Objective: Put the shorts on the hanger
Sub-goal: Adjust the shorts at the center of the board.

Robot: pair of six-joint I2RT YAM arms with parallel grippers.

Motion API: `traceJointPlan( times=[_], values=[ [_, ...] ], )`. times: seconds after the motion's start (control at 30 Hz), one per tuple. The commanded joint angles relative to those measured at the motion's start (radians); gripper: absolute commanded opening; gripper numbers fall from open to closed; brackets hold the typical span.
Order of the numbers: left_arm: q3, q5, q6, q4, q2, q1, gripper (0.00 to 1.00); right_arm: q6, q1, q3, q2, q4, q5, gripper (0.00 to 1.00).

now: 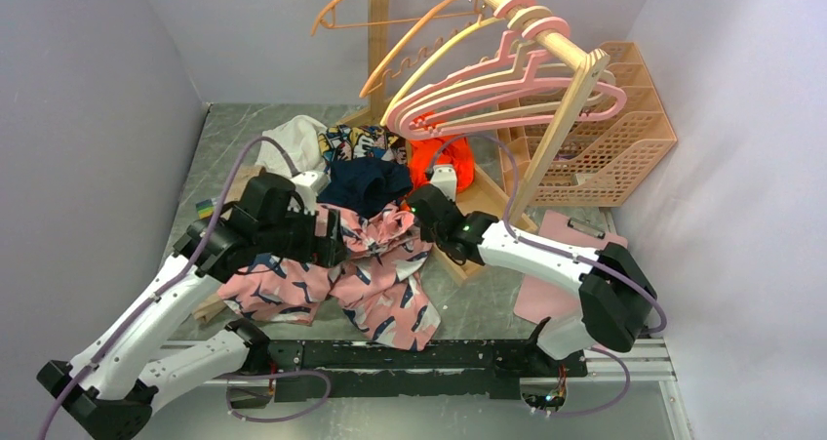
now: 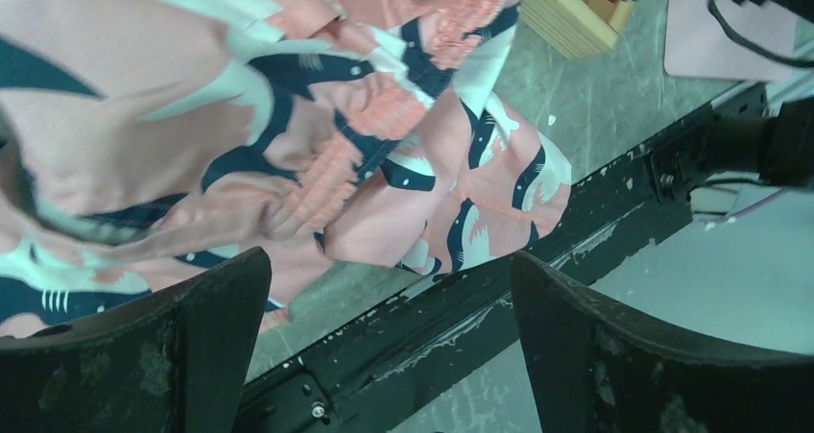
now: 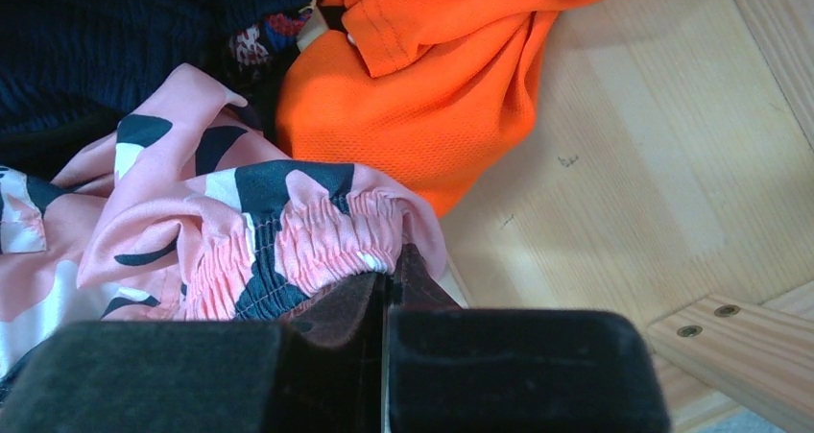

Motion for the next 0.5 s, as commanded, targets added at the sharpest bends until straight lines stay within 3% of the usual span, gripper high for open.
traceJointPlan(
  times=[0.0,0.13,0.27,0.47],
  values=[
    [-0.015,-0.098,0.074,0.092,-0.01,-0.094,1.0,-0.023,-0.011,0.009,0.021,0.019,-0.012,0.0],
    [-0.028,-0.209,0.082,0.098,-0.001,-0.136,1.0,-0.032,-0.013,0.011,0.015,0.01,-0.012,0.0],
    [0.007,-0.316,0.037,-0.031,0.103,-0.159,0.98,-0.038,-0.028,0.01,0.012,0.001,-0.014,0.0],
    [-0.009,-0.371,-0.058,-0.086,0.167,-0.26,0.98,-0.046,-0.05,0.005,0.01,0.019,-0.04,0.0]
  ],
)
